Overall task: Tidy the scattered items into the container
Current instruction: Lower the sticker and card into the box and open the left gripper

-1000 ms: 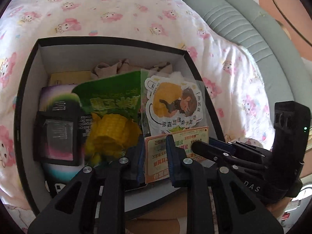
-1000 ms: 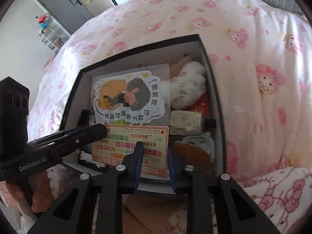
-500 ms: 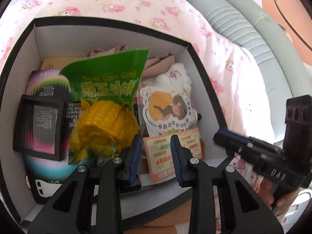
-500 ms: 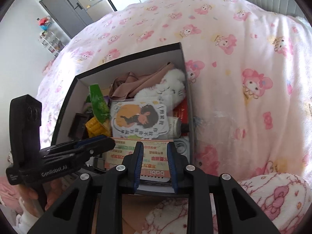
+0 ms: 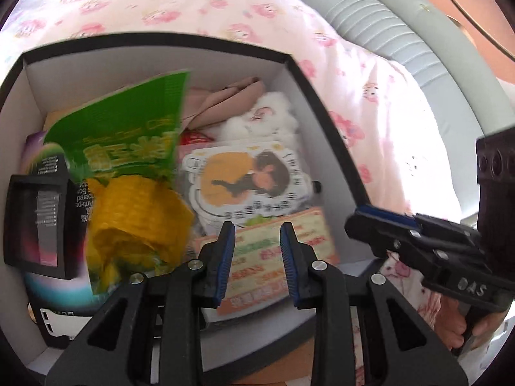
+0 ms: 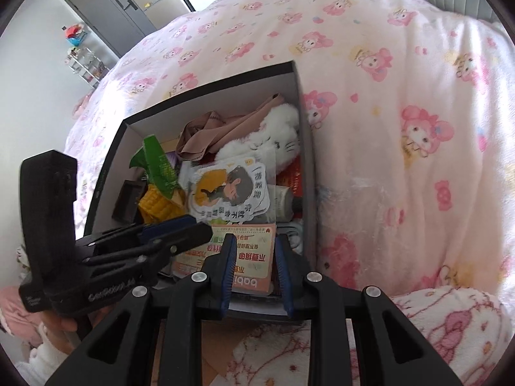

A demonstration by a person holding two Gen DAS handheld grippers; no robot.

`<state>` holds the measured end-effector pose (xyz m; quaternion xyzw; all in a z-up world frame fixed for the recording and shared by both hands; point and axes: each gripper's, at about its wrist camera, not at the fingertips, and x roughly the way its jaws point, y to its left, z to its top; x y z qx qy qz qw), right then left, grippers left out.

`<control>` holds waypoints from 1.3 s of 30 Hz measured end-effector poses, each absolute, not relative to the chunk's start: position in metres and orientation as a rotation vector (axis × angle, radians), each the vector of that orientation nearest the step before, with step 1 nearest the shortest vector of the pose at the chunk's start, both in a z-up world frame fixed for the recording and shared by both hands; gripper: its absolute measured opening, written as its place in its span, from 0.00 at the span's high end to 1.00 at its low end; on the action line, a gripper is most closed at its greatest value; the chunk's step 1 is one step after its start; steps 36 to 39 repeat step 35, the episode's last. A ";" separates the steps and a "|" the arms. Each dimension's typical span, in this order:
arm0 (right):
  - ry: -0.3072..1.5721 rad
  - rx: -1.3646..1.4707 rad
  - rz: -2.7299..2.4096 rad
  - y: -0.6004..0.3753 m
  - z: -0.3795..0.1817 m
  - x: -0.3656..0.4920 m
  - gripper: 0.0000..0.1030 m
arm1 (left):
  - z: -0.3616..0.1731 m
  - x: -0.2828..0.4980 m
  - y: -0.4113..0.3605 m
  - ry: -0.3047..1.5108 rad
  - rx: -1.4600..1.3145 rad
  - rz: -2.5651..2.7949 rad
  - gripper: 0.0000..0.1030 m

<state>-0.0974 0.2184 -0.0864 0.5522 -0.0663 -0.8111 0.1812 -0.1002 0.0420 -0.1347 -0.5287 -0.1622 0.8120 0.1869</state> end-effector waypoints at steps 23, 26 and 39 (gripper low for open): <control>0.095 1.055 -2.815 0.168 0.056 -0.002 0.27 | 0.052 0.020 -0.014 -0.281 -0.986 2.980 0.01; 0.113 1.019 -2.865 0.166 0.058 0.011 0.27 | 0.049 0.030 -0.010 -0.271 -0.997 2.983 0.01; 0.093 1.064 -2.823 0.170 0.045 0.014 0.27 | 0.048 0.035 -0.003 -0.236 -1.005 2.967 0.01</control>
